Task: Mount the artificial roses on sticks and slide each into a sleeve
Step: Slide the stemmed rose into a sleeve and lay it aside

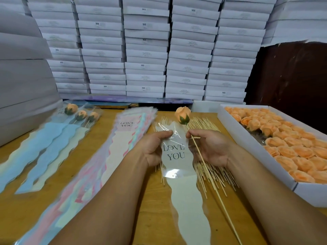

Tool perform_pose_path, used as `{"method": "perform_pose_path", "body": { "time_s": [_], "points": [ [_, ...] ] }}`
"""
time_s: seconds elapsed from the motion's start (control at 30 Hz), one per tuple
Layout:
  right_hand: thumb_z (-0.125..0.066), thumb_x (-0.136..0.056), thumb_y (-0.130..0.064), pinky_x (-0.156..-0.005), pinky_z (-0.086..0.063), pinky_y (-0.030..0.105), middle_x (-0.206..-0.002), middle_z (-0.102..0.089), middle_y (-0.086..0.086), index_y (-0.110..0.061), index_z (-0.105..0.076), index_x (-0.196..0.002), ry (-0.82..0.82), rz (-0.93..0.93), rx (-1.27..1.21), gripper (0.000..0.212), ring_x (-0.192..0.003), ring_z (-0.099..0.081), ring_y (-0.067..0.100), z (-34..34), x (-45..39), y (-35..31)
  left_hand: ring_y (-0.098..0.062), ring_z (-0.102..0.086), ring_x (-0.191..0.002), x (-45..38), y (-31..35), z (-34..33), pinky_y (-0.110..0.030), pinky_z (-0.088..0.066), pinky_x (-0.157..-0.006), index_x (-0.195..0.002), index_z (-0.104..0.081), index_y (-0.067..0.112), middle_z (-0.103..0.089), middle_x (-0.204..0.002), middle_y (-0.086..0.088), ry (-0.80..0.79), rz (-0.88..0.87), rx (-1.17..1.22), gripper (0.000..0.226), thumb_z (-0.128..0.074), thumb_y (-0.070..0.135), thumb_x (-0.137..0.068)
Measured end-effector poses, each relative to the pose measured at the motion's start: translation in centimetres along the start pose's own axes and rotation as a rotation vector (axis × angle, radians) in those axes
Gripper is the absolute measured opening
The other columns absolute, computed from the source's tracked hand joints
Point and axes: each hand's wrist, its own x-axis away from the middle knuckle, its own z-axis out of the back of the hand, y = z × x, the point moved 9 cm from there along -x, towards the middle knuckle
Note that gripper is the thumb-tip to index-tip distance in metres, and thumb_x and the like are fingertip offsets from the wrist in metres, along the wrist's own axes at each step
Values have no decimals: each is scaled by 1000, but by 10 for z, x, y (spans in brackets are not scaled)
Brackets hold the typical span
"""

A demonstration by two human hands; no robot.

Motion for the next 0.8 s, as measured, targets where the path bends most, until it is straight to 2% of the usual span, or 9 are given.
{"method": "perform_pose_path", "body": {
  "time_s": [0.07,0.17,0.3,0.43,0.6,0.67,0.8],
  "points": [
    [-51,-102,-29,-49,-48,32,-73,-57,5,-15,-63,-84,57,1,32,26,-61,-54,19,8,-2,1,-37,-73,-92,0,0,0,-52,-58,-81,-115,-64,0,-73,-106,-23,-4,0,6,24,-64,12,-93],
    [-49,-103,-27,-45,-50,31,-68,-65,7,-13,-61,-90,124,1,83,23,-53,-60,20,15,-2,0,-39,-71,-100,-2,-4,1,-55,-55,-87,-107,-64,0,-72,-108,-24,-17,20,19,17,-64,11,-93],
    [-47,-104,-27,-41,-47,26,-59,-64,7,-14,-59,-94,195,0,97,20,-45,-58,18,21,-1,-1,-35,-74,-78,-3,-5,-1,-50,-58,-74,-97,-65,-1,-74,-94,-24,-50,41,32,12,-63,10,-93],
    [-50,-103,-30,-40,-39,22,-52,-53,0,-15,-63,-94,213,7,118,22,-40,-46,14,23,-2,0,-35,-73,-77,2,-5,-8,-48,-61,-66,-106,-64,-1,-73,-95,-24,-121,65,78,24,-66,9,-84],
    [-54,-103,-33,-38,-31,22,-52,-43,-4,-15,-65,-89,191,57,107,25,-40,-36,10,18,-6,-1,-33,-73,-79,5,-4,-14,-47,-61,-68,-125,-60,-1,-72,-100,-23,-166,52,87,49,-68,11,-78],
    [-50,-101,-26,-37,-30,22,-53,-42,-4,-14,-65,-86,205,31,54,24,-40,-34,10,19,-7,2,-33,-73,-79,5,-4,-15,-48,-61,-68,-123,-61,-1,-72,-99,-23,-172,49,84,46,-68,11,-79],
    [-40,-89,-14,-36,-29,22,-57,-40,-3,-14,-62,-68,145,-59,-76,30,-43,-32,10,17,-9,8,-34,-73,-80,8,-4,-15,-49,-62,-70,-115,-62,-2,-73,-97,-23,-179,53,86,36,-67,11,-82]
  ]
}}
